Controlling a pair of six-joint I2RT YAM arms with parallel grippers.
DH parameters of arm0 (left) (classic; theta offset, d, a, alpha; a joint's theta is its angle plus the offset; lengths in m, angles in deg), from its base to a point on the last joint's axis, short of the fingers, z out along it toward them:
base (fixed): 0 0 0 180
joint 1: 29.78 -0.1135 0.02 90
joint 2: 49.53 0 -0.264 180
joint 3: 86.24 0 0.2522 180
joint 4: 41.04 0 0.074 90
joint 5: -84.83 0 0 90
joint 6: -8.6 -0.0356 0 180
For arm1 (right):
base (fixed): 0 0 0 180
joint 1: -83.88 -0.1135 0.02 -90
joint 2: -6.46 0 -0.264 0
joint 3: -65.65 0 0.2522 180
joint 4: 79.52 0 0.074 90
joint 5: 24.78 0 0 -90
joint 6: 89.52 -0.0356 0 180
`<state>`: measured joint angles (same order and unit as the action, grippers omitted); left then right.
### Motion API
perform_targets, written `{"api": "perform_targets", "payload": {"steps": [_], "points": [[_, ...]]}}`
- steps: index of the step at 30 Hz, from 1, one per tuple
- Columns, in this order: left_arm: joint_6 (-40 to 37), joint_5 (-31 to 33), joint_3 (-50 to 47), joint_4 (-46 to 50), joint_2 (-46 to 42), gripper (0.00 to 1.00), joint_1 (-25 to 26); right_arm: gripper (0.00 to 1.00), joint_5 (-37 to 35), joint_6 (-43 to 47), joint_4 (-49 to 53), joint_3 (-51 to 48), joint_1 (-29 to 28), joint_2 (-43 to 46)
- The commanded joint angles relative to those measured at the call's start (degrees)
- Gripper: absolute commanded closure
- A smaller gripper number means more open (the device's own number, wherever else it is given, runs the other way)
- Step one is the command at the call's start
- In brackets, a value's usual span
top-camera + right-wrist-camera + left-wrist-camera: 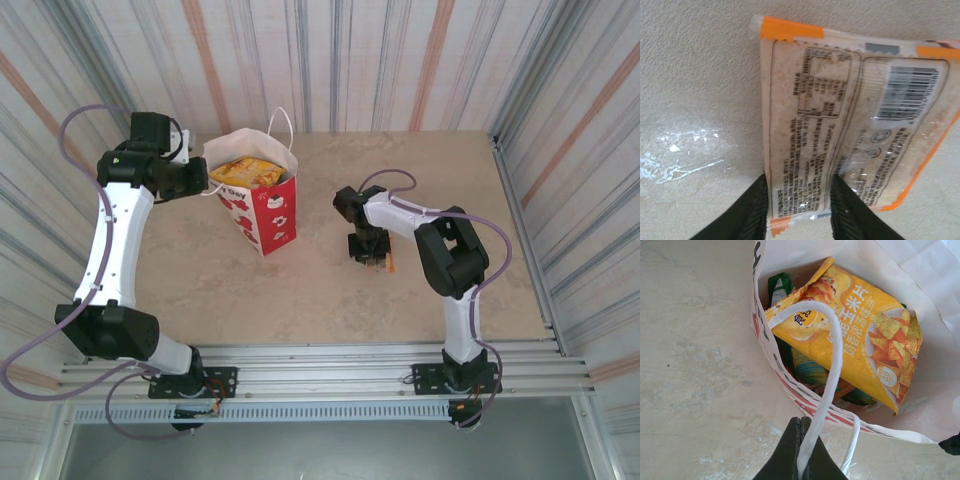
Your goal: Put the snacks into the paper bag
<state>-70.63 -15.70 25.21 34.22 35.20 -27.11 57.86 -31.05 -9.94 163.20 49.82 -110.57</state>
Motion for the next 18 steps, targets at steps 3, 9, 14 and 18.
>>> {"api": "perform_targets", "payload": {"steps": [3, 9, 14, 18], "points": [[-1.4, -0.6, -1.2, 1.5, -1.6, 1.00, -0.4, 0.80, 1.2, -0.3, -1.9, -1.6, 0.3, -1.9], [-1.2, -0.7, -0.8, 1.5, -1.6, 1.00, -0.3, 0.92, 0.0, 0.5, -2.0, -1.6, 0.4, 2.6], [-1.3, -0.6, -0.6, 1.6, -1.3, 1.00, -0.3, 0.98, -1.2, 0.7, -1.3, -0.5, 0.2, 8.9], [-1.3, -1.0, -0.4, 1.8, -1.0, 1.00, -0.3, 1.00, -2.0, 1.1, -0.6, 2.3, -0.1, 13.8]]}}
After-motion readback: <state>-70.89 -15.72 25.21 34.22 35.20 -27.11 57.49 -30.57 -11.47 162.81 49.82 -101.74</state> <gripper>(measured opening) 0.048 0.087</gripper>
